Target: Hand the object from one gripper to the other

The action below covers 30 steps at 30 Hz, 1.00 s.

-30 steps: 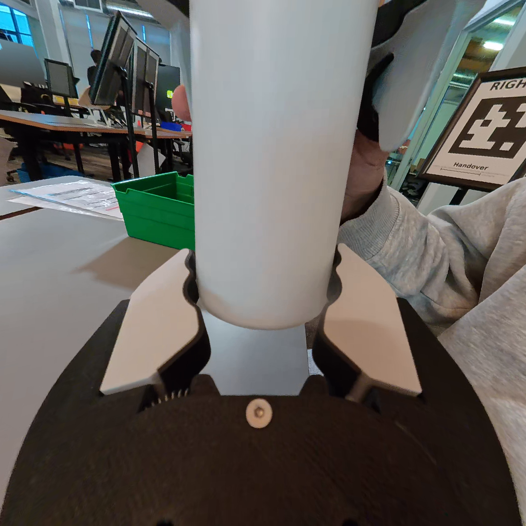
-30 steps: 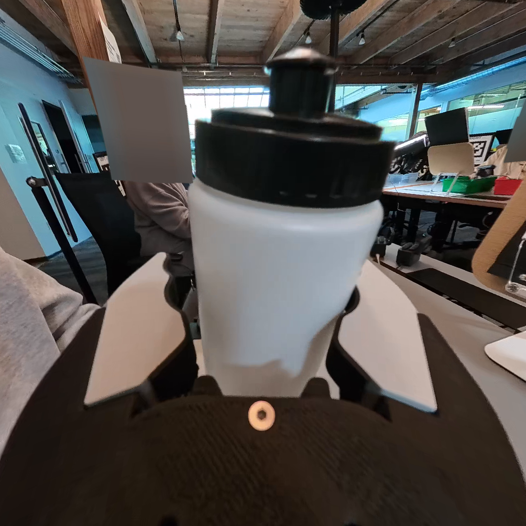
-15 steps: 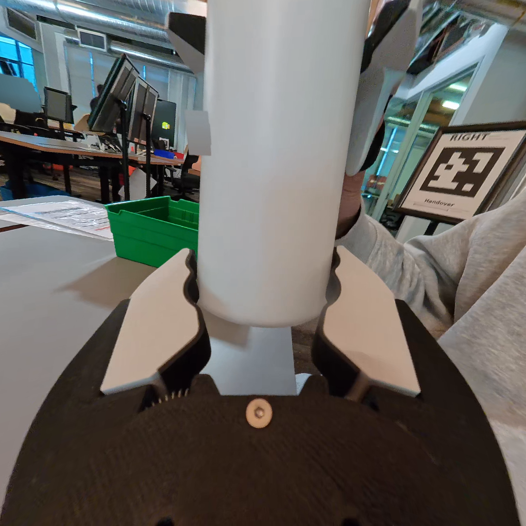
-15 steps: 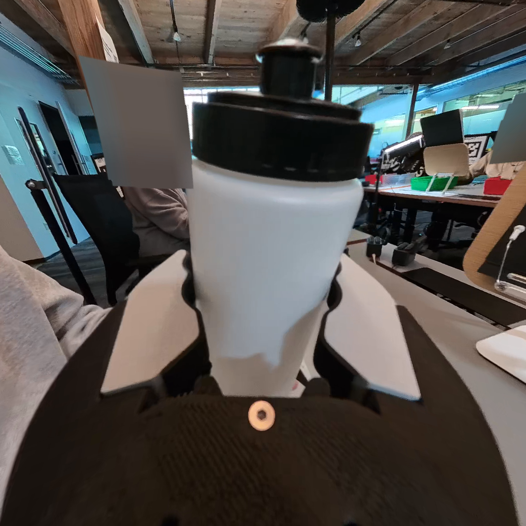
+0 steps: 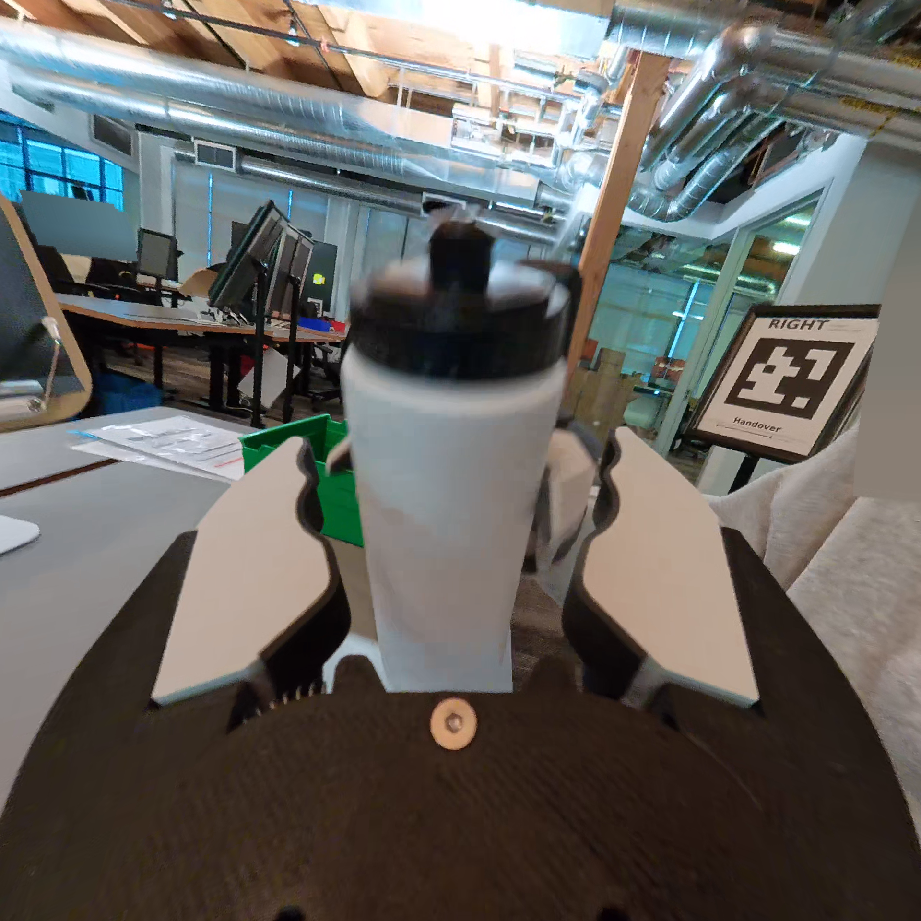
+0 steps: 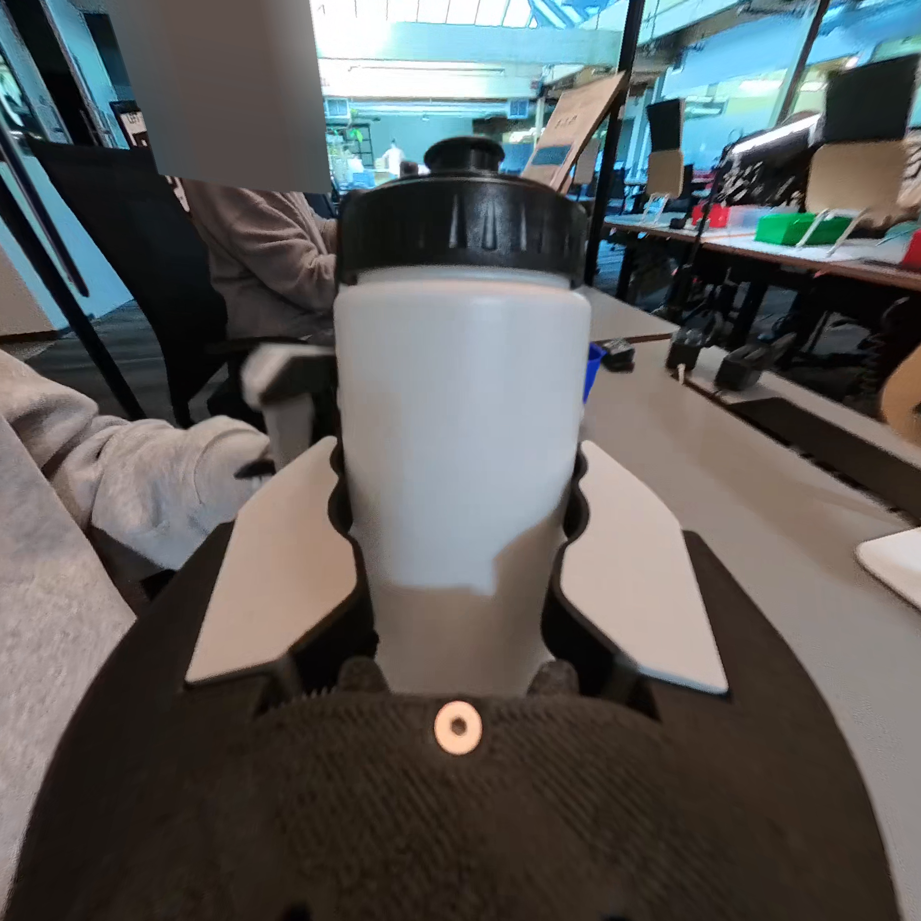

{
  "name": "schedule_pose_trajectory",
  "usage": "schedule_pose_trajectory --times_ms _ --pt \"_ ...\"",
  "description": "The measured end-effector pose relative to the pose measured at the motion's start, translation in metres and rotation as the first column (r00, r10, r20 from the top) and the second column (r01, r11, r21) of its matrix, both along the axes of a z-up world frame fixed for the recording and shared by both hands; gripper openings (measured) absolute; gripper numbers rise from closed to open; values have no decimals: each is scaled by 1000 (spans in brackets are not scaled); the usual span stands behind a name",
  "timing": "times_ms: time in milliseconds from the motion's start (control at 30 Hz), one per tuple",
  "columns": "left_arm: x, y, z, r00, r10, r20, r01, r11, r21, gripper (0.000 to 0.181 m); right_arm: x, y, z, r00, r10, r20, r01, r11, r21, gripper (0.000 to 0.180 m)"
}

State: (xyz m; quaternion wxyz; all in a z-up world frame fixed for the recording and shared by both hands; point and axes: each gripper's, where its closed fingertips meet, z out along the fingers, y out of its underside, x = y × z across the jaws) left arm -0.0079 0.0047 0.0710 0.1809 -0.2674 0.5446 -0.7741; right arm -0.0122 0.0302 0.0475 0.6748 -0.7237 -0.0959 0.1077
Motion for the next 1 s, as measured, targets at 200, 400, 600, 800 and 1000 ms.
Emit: schedule_pose_trajectory --times_ms 200,400,600,800,1000 --pt "-1 16 14 995 89 -34 -87 995 57 110 -14 17 -30 997 38 -63 -40 999 -28 86" --pt "9 17 0 985 145 -94 -135 985 109 88 -17 27 -40 1000 -18 -11 18 1000 -2 87" --pt "9 20 1 978 196 -67 -183 968 172 87 -15 27 -40 1000 -13 -18 13 1000 13 104" --pt "3 37 13 974 221 -55 -209 964 167 87 13 9 -6 986 -41 -162 75 975 208 109" --pt "-5 49 25 974 224 -43 -213 960 183 87 27 0 2 972 -33 -235 103 951 292 115"
